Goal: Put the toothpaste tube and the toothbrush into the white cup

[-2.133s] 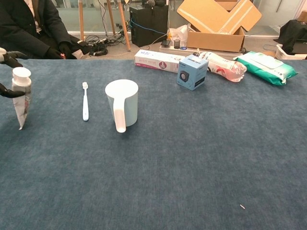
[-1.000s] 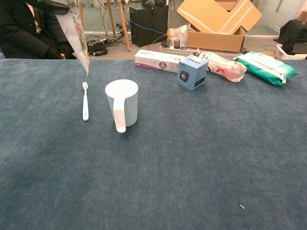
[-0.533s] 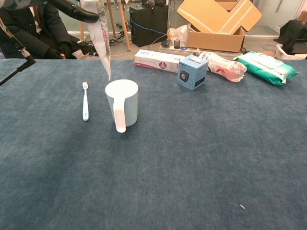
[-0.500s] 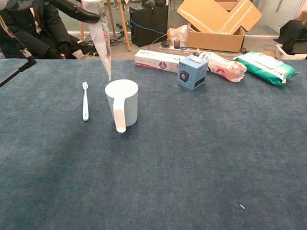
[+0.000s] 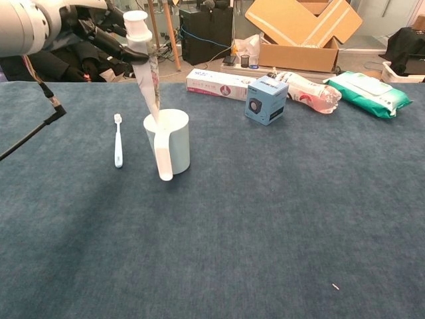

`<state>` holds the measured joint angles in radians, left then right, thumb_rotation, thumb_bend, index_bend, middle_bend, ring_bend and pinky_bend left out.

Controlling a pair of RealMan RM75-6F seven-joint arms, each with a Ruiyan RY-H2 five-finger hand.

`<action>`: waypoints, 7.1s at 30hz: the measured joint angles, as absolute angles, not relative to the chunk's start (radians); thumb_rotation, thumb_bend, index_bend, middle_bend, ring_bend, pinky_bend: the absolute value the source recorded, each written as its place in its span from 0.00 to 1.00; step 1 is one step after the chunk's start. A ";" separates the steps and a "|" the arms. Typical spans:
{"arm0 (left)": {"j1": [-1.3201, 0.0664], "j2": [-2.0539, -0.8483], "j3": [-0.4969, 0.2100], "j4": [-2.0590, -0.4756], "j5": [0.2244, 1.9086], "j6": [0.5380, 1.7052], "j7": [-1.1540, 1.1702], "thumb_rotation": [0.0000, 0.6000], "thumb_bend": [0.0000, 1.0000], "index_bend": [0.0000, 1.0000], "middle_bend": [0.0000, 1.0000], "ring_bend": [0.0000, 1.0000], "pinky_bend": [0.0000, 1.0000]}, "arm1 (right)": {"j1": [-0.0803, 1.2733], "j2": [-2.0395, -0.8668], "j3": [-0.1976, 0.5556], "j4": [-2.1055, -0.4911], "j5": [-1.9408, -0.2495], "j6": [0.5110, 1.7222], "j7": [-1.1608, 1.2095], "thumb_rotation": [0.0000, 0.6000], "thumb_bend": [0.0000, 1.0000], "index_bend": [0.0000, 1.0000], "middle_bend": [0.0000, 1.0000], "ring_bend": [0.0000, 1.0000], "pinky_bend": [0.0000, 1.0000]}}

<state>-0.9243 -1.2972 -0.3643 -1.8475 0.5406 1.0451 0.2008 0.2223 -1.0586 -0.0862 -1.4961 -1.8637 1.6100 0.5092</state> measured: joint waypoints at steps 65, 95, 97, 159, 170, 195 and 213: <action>-0.880 -1.370 -0.282 -1.818 0.650 0.993 0.196 1.00 0.24 0.13 0.00 0.00 0.00 | 0.231 -1.056 -0.095 -1.495 -1.866 1.601 0.514 1.00 0.01 0.01 0.14 0.09 0.40; -0.631 -1.031 -0.122 -1.843 0.945 1.012 0.120 1.00 0.72 0.14 0.00 0.00 0.00 | 0.230 -1.063 -0.094 -1.510 -1.856 1.588 0.475 1.00 0.01 0.01 0.14 0.09 0.40; -0.637 -1.036 -0.121 -1.810 0.943 0.980 0.115 1.00 0.75 0.14 0.00 0.00 0.00 | 0.231 -1.062 -0.093 -1.510 -1.855 1.587 0.475 1.00 0.01 0.01 0.14 0.09 0.40; -0.829 -1.391 -0.078 -1.517 0.800 0.761 0.315 1.00 0.88 0.13 0.00 0.00 0.00 | 0.236 -1.059 -0.100 -1.508 -1.863 1.581 0.487 1.00 0.01 0.02 0.14 0.09 0.40; -0.845 -1.388 -0.061 -1.553 0.779 0.785 0.364 1.00 0.88 0.13 0.00 0.00 0.00 | 0.238 -1.061 -0.104 -1.511 -1.870 1.576 0.479 1.00 0.01 0.02 0.14 0.09 0.40; -0.855 -1.421 -0.025 -1.531 0.765 0.781 0.390 1.00 0.88 0.13 0.00 0.00 0.00 | 0.238 -1.060 -0.103 -1.510 -1.865 1.577 0.483 1.00 0.01 0.02 0.14 0.09 0.40; -0.869 -1.437 -0.010 -1.507 0.720 0.776 0.424 1.00 0.88 0.13 0.00 0.00 0.00 | 0.237 -1.058 -0.103 -1.508 -1.866 1.582 0.488 1.00 0.01 0.02 0.15 0.09 0.40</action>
<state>-0.8694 -1.4372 -0.0096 -1.5071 0.7196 0.7761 0.4235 0.2372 -1.0582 -0.1032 -1.5081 -1.8658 1.5824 0.4879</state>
